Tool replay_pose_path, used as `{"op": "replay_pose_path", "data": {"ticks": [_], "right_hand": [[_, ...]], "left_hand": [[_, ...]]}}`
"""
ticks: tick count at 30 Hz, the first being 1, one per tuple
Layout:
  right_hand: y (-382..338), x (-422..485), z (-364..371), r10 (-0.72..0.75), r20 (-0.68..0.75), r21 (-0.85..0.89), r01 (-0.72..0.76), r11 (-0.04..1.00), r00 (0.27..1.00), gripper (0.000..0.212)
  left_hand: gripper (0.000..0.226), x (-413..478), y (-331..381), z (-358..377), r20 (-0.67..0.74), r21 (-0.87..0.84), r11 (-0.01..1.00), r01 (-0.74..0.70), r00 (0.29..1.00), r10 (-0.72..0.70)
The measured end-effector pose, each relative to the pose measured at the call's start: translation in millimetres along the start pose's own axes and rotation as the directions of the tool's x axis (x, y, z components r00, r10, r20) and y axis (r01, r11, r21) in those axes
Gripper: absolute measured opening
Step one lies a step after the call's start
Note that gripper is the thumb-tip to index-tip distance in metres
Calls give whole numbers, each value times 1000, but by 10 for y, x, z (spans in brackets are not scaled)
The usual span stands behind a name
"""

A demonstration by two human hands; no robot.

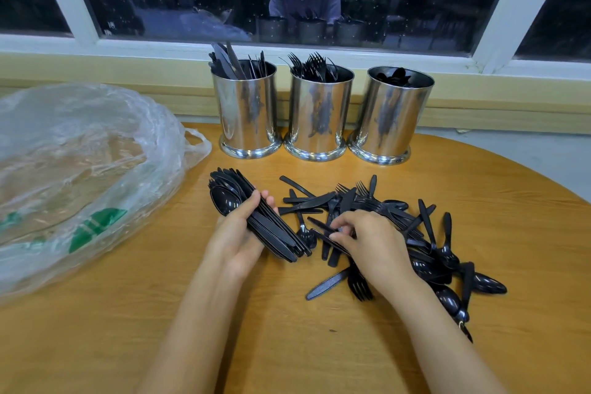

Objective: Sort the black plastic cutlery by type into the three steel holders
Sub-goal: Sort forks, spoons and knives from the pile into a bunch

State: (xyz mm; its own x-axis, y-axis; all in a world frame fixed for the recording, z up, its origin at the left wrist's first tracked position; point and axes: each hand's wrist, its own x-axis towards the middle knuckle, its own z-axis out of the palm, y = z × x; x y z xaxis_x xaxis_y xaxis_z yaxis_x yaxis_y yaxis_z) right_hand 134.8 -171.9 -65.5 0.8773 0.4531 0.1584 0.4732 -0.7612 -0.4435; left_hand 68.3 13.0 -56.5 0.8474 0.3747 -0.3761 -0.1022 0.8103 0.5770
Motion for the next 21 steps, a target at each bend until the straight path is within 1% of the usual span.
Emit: {"op": "replay_pose_path", "data": {"ticks": [2,4,5,7,9,11,16,19,21], "right_hand": [[3,26,-3,-25,-102,94,34,995,995,19],[-20,40,-64,21,-258,315,64,947,966,13],[-36,39,-107,71,-311,451,81,889,948,8],[-73,21,-182,174,-346,673,115,730,922,10],[-98,4,-229,241,-319,811,133,570,916,21],[-124,-9,-253,271,-278,882,133,452,921,31],[-181,-47,-271,320,-195,952,101,288,927,12],[-191,-58,-253,337,-90,984,31,176,937,10],[-204,-61,-231,330,-43,991,-2,134,943,9]], "left_hand": [[11,-10,-1,9,3,-2,1000,3,1000,-3],[11,-16,-2,13,1,0,1000,6,1000,-6],[11,-14,-2,11,-2,0,1000,7,1000,-7],[10,-16,-7,7,-5,-4,1000,11,1000,-11],[10,-11,-17,5,-6,-5,1000,16,1000,-17],[10,-8,-23,9,-7,2,1000,19,1000,-19],[9,2,-26,-1,-1,1,1000,26,1000,-26],[8,1,-31,0,5,8,999,31,999,-31],[7,-5,-41,13,10,22,999,42,999,-42]]}}
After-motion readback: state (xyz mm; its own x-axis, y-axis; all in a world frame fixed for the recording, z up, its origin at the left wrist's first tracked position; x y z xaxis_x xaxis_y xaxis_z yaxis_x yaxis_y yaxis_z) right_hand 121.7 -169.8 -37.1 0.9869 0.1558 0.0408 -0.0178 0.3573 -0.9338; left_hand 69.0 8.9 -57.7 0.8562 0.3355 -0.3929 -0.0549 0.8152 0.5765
